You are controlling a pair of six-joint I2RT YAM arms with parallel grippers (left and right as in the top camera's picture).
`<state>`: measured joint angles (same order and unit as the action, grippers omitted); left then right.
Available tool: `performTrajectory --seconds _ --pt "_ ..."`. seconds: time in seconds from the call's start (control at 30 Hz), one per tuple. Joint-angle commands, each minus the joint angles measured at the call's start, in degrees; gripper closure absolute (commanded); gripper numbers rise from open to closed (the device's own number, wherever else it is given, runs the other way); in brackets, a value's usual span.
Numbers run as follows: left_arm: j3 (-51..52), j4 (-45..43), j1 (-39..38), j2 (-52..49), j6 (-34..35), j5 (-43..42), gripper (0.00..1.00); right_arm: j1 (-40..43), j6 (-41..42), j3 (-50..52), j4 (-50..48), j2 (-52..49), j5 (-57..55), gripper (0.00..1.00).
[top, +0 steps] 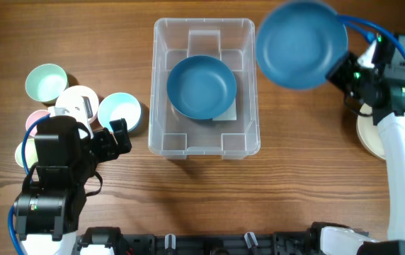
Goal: Pack container
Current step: 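Lift the second teal plate and stack it in the bin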
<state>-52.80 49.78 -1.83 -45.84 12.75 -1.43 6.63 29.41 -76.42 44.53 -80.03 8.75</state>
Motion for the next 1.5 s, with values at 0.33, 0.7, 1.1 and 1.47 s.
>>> performTrajectory --seconds 0.33,0.7,1.1,1.47 --pt "-1.07 0.04 -0.26 0.28 0.15 -0.5 0.0 -21.84 -6.82 -4.37 -6.47 -8.63 -1.44 0.96" --pt "-1.05 0.28 -0.26 0.28 0.15 -0.5 0.0 -24.79 -4.11 -4.37 -12.44 -17.53 -1.25 0.96" --pt "-1.05 0.66 -0.26 0.28 0.13 -0.48 0.0 -26.93 -2.27 -4.37 -16.15 -23.41 -0.37 0.32" --pt "-1.05 0.68 -0.26 0.28 0.13 -0.48 0.0 2.82 11.74 -12.94 13.55 -5.57 -11.76 0.0"
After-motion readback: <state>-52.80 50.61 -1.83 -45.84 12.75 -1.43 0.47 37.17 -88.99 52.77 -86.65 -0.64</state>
